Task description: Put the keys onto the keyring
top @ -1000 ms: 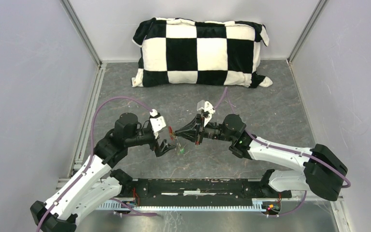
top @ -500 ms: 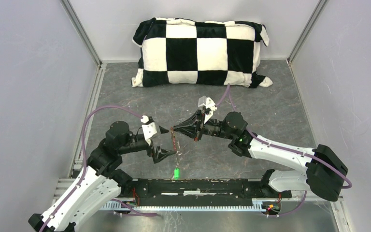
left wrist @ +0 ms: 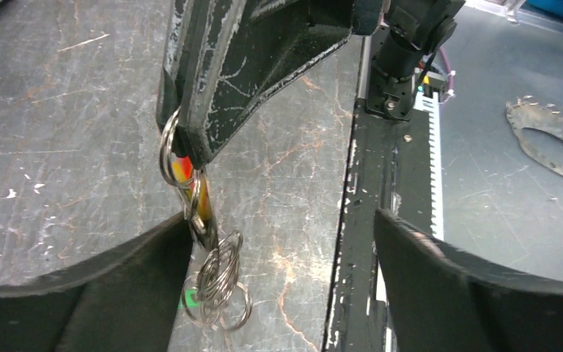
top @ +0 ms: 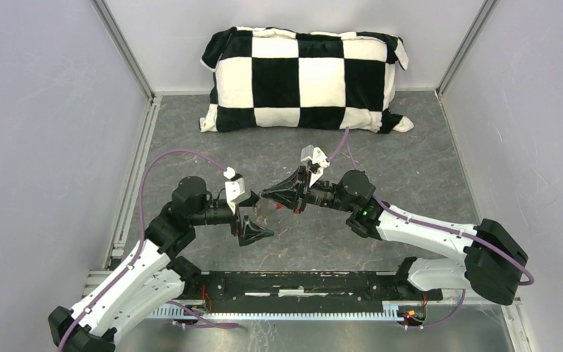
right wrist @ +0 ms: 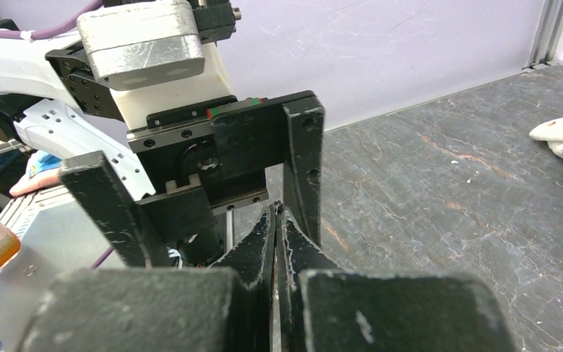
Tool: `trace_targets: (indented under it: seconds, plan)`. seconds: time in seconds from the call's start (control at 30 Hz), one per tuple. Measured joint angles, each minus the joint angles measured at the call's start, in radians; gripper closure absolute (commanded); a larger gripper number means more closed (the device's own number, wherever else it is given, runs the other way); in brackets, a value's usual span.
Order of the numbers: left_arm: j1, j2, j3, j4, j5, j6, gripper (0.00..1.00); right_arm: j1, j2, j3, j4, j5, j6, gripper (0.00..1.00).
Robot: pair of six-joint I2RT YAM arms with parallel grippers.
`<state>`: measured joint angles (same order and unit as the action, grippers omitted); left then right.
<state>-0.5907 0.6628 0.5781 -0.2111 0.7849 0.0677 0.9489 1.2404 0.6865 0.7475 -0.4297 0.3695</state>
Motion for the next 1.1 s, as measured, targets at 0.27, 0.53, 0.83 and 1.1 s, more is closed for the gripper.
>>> trace_targets:
  seconds: [0.27,0.53,0.83,1.1]
  plan:
    - [0.000,0.024,-0.003,0.016,-0.099,0.082,0.70,0.005,0.000,0.000,0.000,0.010,0.004,1.00]
    - [0.000,0.042,-0.005,0.026,-0.136,0.179,0.98,0.005,0.001,0.000,-0.002,0.014,0.030,0.68]
    - [0.000,0.032,-0.035,0.032,-0.266,0.449,0.98,-0.016,-0.069,0.013,-0.140,0.091,0.044,0.02]
    - [0.000,0.189,-0.084,0.167,-0.488,0.818,0.98,-0.078,-0.344,-0.012,-0.438,0.376,0.015,0.02]
